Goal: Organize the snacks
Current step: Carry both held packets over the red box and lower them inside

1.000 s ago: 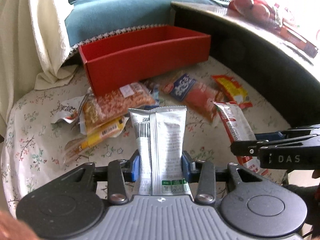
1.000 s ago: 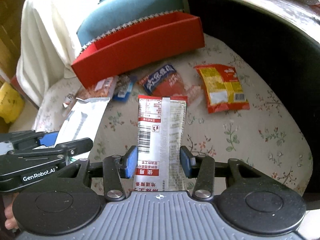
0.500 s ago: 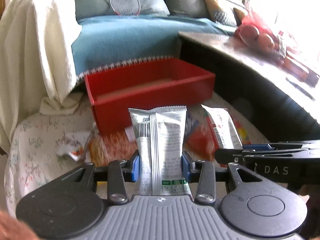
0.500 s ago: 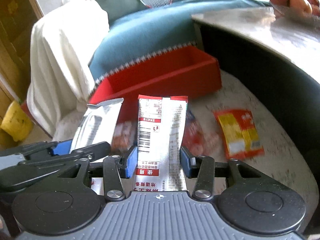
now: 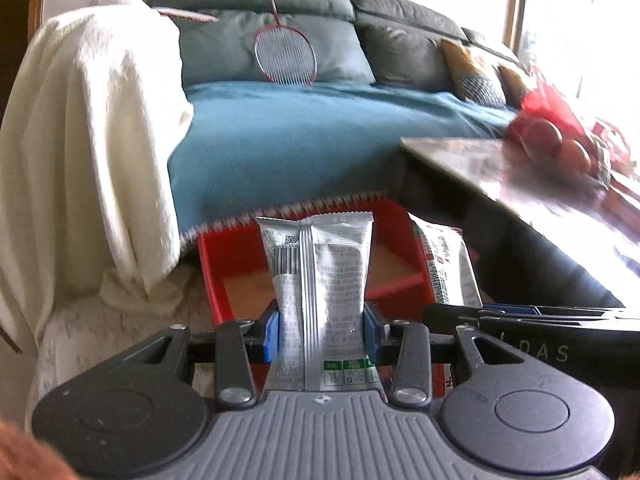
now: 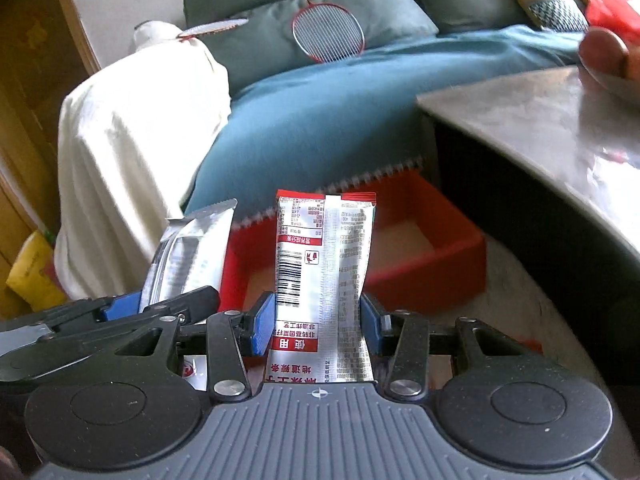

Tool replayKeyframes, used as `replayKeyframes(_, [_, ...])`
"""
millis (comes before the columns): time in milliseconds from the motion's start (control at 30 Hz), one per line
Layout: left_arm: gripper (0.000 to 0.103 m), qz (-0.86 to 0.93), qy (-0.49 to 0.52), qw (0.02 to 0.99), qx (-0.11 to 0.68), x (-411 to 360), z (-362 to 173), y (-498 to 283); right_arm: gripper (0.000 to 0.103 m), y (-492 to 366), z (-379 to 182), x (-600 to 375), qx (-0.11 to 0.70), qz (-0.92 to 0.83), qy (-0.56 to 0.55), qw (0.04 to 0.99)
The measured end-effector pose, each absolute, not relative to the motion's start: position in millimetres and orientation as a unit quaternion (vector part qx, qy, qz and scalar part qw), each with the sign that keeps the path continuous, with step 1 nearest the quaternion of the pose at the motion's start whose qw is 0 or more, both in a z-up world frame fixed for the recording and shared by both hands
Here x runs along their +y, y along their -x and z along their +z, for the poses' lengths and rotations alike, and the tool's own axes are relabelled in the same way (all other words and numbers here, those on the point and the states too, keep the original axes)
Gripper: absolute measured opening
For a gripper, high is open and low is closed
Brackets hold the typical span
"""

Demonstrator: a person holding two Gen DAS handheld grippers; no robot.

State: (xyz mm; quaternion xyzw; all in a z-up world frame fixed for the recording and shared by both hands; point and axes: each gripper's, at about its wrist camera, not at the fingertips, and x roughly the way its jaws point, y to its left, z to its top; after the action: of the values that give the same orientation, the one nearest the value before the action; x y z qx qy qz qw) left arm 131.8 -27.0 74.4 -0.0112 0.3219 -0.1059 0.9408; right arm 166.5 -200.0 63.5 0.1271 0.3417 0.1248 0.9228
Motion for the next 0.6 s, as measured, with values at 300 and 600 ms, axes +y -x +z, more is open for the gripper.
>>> replayKeyframes(300, [0.033, -0.076, -0.005, 0.949, 0.307, -30, 70, -193, 0.053, -228, 60, -187, 0.343, 0.119, -0.079, 0.928])
replayKeyframes(600, [0.033, -0.055, -0.012, 0.943, 0.328, -30, 47, -235, 0.053, -266, 37, -175, 0.364, 0.113, -0.067, 0.922])
